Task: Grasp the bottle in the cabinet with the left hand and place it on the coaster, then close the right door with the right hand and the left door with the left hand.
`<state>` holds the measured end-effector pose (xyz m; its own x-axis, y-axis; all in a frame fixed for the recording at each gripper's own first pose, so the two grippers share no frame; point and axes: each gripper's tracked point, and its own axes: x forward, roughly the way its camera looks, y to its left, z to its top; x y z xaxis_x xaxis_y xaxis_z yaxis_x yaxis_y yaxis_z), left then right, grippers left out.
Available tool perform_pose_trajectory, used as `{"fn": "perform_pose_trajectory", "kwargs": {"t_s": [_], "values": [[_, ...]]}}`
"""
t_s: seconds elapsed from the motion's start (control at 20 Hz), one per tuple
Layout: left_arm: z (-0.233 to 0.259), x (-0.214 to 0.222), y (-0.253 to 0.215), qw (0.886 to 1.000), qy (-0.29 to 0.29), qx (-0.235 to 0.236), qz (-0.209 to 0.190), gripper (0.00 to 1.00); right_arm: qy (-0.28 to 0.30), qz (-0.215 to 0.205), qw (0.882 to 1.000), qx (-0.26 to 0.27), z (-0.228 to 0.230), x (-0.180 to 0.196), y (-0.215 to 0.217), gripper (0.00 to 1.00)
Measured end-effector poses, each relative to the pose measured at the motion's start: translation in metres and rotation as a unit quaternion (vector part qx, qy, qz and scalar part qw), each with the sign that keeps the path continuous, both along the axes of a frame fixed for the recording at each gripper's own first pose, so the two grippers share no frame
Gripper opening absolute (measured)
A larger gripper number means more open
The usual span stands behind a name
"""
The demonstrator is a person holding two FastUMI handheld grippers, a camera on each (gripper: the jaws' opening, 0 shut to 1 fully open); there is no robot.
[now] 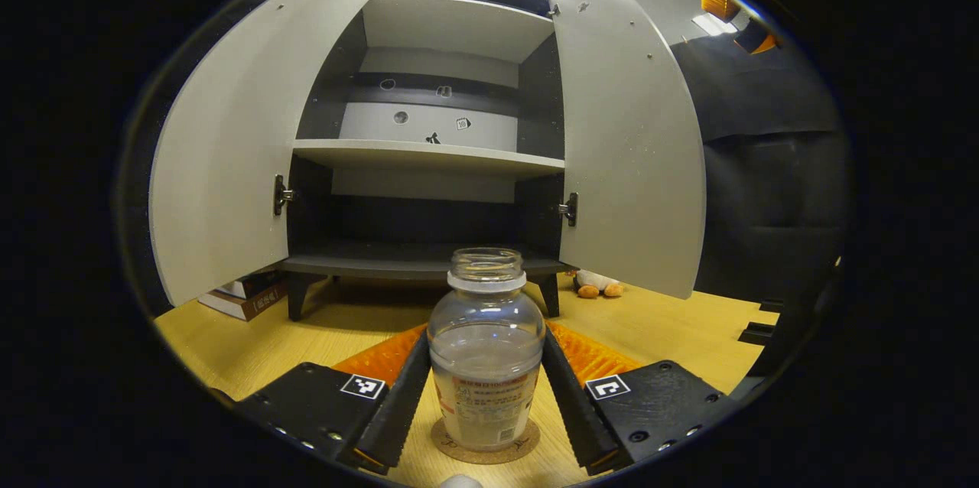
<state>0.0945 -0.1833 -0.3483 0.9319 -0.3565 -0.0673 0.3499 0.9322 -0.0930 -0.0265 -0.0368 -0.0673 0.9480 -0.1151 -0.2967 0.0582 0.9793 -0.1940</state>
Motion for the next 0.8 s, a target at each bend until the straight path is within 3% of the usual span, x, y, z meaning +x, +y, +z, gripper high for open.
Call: {"fn": "perform_pose_trajectory", "kwargs": {"t_s": [0.05, 0.1, 0.15, 0.35, 0.55, 0.8], "values": [[-0.005, -0.001, 0.004, 1.0, 0.009, 0.01, 0.004, 0.83, -0.003, 0.001, 1.0, 0.007, 0.003, 0.0, 0.002, 0.83], [-0.002, -0.001, 0.008, 1.0, 0.005, 0.017, 0.008, 0.95, -0.007, 0.0, 1.0, 0.011, 0.005, 0.0, 0.003, 0.84], [0.003, -0.002, 0.011, 1.0, -0.001, 0.021, 0.01, 0.98, -0.012, 0.0, 1.0, 0.014, 0.008, 0.0, 0.003, 0.84], [0.038, -0.006, 0.014, 0.999, -0.027, 0.024, 0.0, 0.97, -0.024, -0.008, 1.0, 0.015, 0.013, -0.004, -0.003, 0.84], [0.083, -0.009, 0.008, 0.999, -0.033, -0.014, -0.01, 0.97, -0.03, -0.025, 0.999, 0.021, 0.01, -0.014, -0.017, 0.83], [0.153, -0.011, 0.012, 0.999, -0.039, -0.017, -0.02, 0.97, -0.053, -0.037, 0.997, 0.032, 0.014, -0.025, -0.029, 0.83]]}}
